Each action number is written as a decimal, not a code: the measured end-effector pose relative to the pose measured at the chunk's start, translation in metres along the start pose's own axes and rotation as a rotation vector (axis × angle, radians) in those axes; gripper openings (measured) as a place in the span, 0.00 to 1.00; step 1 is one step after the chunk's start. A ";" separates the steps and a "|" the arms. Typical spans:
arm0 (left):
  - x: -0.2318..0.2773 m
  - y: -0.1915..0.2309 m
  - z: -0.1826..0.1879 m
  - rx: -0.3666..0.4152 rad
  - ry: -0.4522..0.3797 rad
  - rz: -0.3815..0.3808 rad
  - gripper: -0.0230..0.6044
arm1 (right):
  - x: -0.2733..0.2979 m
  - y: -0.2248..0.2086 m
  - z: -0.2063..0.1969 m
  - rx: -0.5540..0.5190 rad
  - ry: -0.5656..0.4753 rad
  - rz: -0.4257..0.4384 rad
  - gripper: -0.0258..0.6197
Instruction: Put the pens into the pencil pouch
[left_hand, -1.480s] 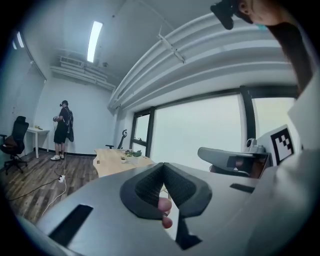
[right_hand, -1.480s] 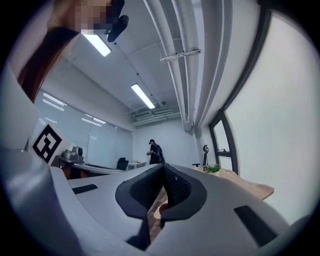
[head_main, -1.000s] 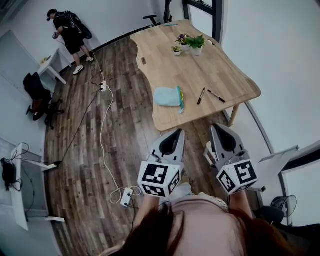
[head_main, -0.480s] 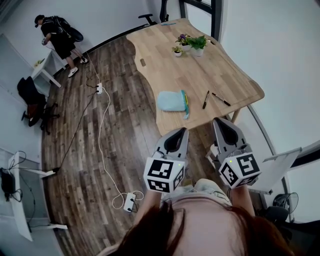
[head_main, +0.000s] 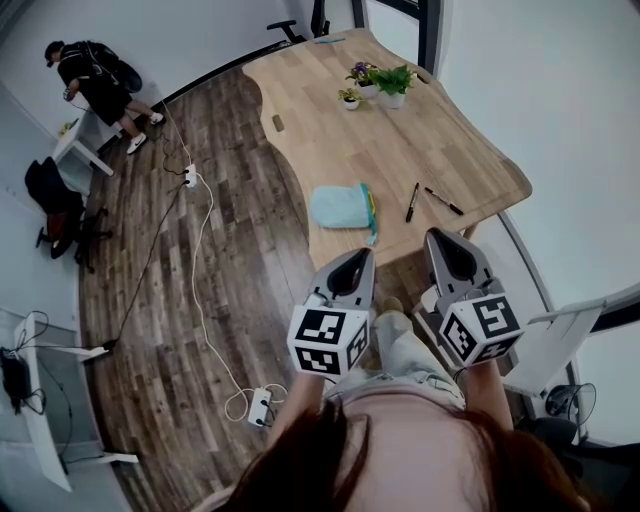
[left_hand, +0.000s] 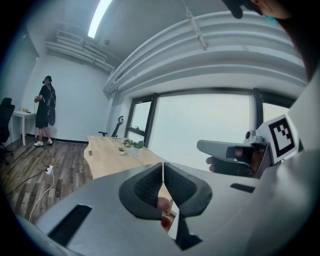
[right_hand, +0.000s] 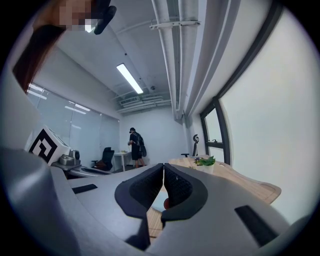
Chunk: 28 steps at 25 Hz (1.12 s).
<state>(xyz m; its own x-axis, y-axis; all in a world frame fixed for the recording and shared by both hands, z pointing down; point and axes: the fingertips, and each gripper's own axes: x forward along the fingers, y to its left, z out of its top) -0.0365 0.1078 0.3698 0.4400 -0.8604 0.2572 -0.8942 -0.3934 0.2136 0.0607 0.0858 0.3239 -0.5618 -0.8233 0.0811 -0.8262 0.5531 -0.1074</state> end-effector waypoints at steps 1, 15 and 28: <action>0.005 0.004 0.000 -0.008 0.001 0.002 0.04 | 0.006 -0.003 -0.002 -0.003 0.009 0.000 0.04; 0.103 0.060 0.007 -0.061 0.072 0.042 0.10 | 0.103 -0.076 -0.024 0.000 0.138 -0.006 0.07; 0.176 0.102 -0.037 -0.152 0.263 0.112 0.20 | 0.166 -0.142 -0.075 0.076 0.332 -0.050 0.13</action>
<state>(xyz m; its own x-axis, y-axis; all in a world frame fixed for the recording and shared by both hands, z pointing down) -0.0474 -0.0724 0.4716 0.3639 -0.7743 0.5177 -0.9243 -0.2316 0.3034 0.0813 -0.1194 0.4271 -0.5144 -0.7558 0.4052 -0.8545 0.4915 -0.1679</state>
